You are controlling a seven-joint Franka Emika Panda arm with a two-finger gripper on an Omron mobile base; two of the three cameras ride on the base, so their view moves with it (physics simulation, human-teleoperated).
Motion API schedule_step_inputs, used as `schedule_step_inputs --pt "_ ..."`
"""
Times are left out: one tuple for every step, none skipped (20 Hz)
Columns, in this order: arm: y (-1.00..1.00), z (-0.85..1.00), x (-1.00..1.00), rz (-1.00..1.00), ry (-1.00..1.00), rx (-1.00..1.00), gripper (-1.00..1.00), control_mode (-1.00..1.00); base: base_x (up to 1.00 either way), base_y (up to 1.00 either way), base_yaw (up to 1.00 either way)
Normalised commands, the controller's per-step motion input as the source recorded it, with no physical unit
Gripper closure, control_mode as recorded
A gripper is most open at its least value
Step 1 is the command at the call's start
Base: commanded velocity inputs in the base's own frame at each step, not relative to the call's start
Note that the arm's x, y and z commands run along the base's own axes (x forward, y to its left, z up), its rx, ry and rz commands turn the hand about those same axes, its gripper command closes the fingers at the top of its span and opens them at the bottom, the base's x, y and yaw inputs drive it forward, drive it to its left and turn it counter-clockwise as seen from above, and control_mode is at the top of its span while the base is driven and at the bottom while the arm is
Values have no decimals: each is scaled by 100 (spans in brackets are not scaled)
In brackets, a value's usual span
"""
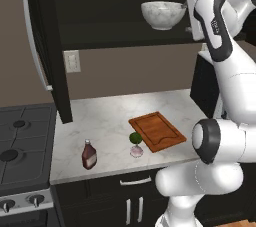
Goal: Open the cabinet. Place the bowl and condiment on the counter. Then place the lime and garlic on the cutting board.
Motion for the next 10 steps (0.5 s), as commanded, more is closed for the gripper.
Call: schedule_step_inputs --pt "0 0 36 1 3 0 -100 -100 0 0 0" --pt "-3 0 33 2 2 0 -100 -100 0 0 0" --pt "-5 0 30 2 0 0 -100 -100 0 0 0" --pt "-8 0 27 2 0 0 -100 -100 0 0 0" --pt "-7 0 28 2 0 1 -100 -100 0 0 0" --pt "-6 0 28 2 0 1 -100 -100 0 0 0" --pt "-6 0 31 1 0 0 -100 -100 0 0 0" --pt "-6 0 29 1 0 0 -100 -100 0 0 0" --pt "-6 0 29 1 0 0 -100 -100 0 0 0" --pt "-6 0 29 1 0 0 -100 -100 0 0 0"
